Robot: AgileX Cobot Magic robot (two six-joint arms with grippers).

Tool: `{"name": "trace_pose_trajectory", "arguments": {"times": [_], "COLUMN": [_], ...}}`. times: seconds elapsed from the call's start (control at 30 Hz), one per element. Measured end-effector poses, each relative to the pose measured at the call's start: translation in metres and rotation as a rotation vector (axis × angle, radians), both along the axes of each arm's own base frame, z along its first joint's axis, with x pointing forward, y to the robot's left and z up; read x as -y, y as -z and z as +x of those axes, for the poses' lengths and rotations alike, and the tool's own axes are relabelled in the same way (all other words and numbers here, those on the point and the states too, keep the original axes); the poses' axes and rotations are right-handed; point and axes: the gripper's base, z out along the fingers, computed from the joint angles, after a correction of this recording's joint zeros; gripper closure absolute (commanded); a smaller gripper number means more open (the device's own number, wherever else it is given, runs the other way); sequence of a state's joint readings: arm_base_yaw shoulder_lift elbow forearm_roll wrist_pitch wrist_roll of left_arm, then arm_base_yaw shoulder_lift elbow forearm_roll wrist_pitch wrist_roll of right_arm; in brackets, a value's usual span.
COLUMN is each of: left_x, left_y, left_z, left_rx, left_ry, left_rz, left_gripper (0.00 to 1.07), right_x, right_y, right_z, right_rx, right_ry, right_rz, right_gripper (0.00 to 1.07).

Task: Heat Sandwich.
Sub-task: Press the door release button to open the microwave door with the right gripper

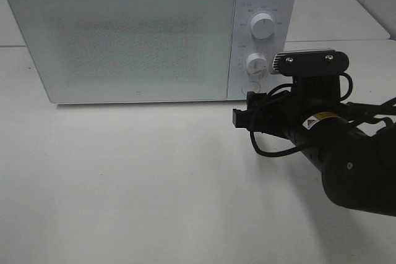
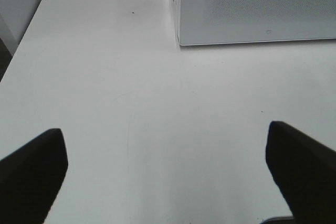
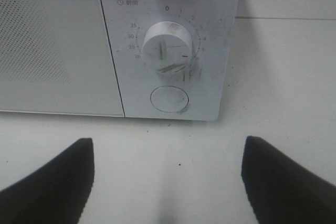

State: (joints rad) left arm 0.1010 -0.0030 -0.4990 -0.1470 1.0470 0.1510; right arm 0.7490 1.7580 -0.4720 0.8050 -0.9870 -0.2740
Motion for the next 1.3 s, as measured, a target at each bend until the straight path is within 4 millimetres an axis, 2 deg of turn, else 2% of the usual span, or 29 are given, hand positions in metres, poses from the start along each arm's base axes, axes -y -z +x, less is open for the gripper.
{"name": "trace_pose_trajectory", "arguments": {"times": [0.13, 0.37, 0.5, 0.57, 0.63, 0.67, 0.73, 0.77, 0.83, 0.9, 0.97, 1.03, 1.07, 1.13, 1.17, 1.2, 1.27, 1.3], "left_x": [0.0, 0.0, 0.0, 0.0, 0.0, 0.0, 0.0, 0.0, 0.0, 0.0, 0.0, 0.0, 0.0, 0.0, 0.0, 0.0, 0.0, 0.0], "left_y": [0.0, 0.0, 0.0, 0.0, 0.0, 0.0, 0.0, 0.0, 0.0, 0.0, 0.0, 0.0, 0.0, 0.0, 0.0, 0.0, 0.0, 0.0], "left_z": [0.0, 0.0, 0.0, 0.0, 0.0, 0.0, 0.0, 0.0, 0.0, 0.0, 0.0, 0.0, 0.0, 0.0, 0.0, 0.0, 0.0, 0.0], "left_rx": [0.0, 0.0, 0.0, 0.0, 0.0, 0.0, 0.0, 0.0, 0.0, 0.0, 0.0, 0.0, 0.0, 0.0, 0.0, 0.0, 0.0, 0.0], "left_ry": [0.0, 0.0, 0.0, 0.0, 0.0, 0.0, 0.0, 0.0, 0.0, 0.0, 0.0, 0.0, 0.0, 0.0, 0.0, 0.0, 0.0, 0.0], "left_rz": [0.0, 0.0, 0.0, 0.0, 0.0, 0.0, 0.0, 0.0, 0.0, 0.0, 0.0, 0.0, 0.0, 0.0, 0.0, 0.0, 0.0, 0.0], "left_gripper": [0.09, 0.09, 0.09, 0.09, 0.09, 0.09, 0.09, 0.09, 0.09, 0.09, 0.09, 0.09, 0.09, 0.09, 0.09, 0.09, 0.09, 0.09], "right_x": [0.0, 0.0001, 0.0, 0.0, 0.0, 0.0, 0.0, 0.0, 0.0, 0.0, 0.0, 0.0, 0.0, 0.0, 0.0, 0.0, 0.0, 0.0], "right_y": [0.0, 0.0, 0.0001, 0.0001, 0.0002, 0.0002, 0.0002, 0.0002, 0.0002, 0.0003, 0.0003, 0.0003, 0.0003, 0.0003, 0.0003, 0.0003, 0.0003, 0.0003], "right_z": [0.0, 0.0, 0.0, 0.0, -0.0001, -0.0001, -0.0001, -0.0001, -0.0001, -0.0001, -0.0001, -0.0001, -0.0001, -0.0001, -0.0001, -0.0001, -0.0001, -0.0001], "right_rx": [-0.006, -0.028, -0.054, -0.059, -0.076, -0.076, -0.086, -0.095, -0.1, -0.113, -0.121, -0.124, -0.13, -0.135, -0.135, -0.138, -0.139, -0.139], "right_ry": [0.026, 0.124, 0.237, 0.259, 0.331, 0.331, 0.378, 0.417, 0.438, 0.495, 0.53, 0.546, 0.571, 0.593, 0.593, 0.608, 0.613, 0.613], "right_rz": [0.061, 0.288, 0.55, 0.6, 0.767, 0.767, 0.876, 0.967, 1.017, 1.148, 1.229, 1.265, 1.324, 1.373, 1.373, 1.408, 1.422, 1.422], "right_gripper": [0.32, 0.32, 0.32, 0.32, 0.33, 0.33, 0.35, 0.37, 0.4, 0.44, 0.52, 0.55, 0.64, 0.75, 0.75, 0.86, 0.96, 0.96]}}
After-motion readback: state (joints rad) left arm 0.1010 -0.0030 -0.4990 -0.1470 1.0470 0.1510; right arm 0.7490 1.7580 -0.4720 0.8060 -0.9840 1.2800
